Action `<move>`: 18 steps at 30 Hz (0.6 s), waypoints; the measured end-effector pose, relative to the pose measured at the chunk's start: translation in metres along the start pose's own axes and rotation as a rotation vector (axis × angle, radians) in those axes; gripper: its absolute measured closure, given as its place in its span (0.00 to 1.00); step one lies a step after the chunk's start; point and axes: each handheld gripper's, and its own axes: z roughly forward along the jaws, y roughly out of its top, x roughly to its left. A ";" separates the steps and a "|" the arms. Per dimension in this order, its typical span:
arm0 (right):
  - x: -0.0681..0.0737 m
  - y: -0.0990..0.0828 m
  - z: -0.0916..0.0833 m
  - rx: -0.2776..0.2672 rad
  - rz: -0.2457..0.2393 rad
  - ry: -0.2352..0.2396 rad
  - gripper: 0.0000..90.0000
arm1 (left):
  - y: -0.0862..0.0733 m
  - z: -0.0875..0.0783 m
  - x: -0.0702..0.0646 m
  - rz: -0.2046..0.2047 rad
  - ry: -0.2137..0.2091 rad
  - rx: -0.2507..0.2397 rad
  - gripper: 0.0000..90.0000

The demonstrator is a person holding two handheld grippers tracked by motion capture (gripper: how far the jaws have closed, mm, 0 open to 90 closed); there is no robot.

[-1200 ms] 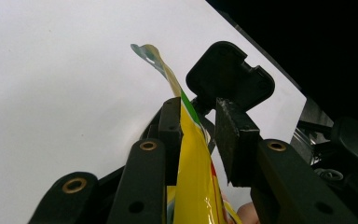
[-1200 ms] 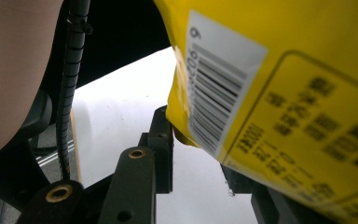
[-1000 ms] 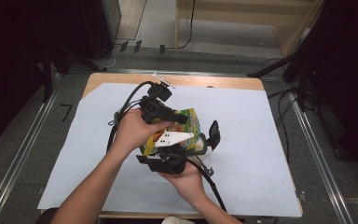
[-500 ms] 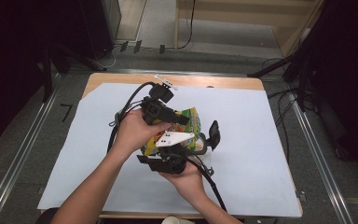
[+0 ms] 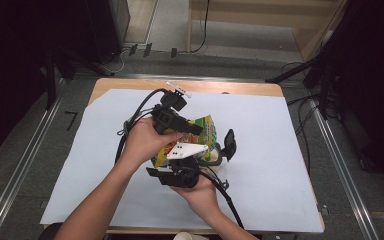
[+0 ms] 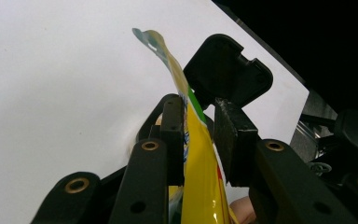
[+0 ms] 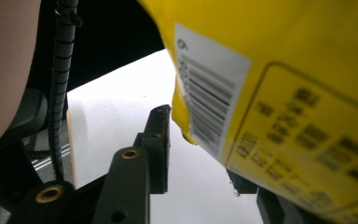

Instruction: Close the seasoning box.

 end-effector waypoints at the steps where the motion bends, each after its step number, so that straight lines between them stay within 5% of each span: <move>1: 0.000 -0.001 0.001 -0.003 -0.003 0.000 0.72 | 0.000 0.001 0.000 -0.002 -0.002 0.004 0.83; 18: -0.003 -0.016 0.010 0.019 -0.003 0.012 0.66 | -0.003 0.012 0.007 -0.019 -0.039 0.066 0.90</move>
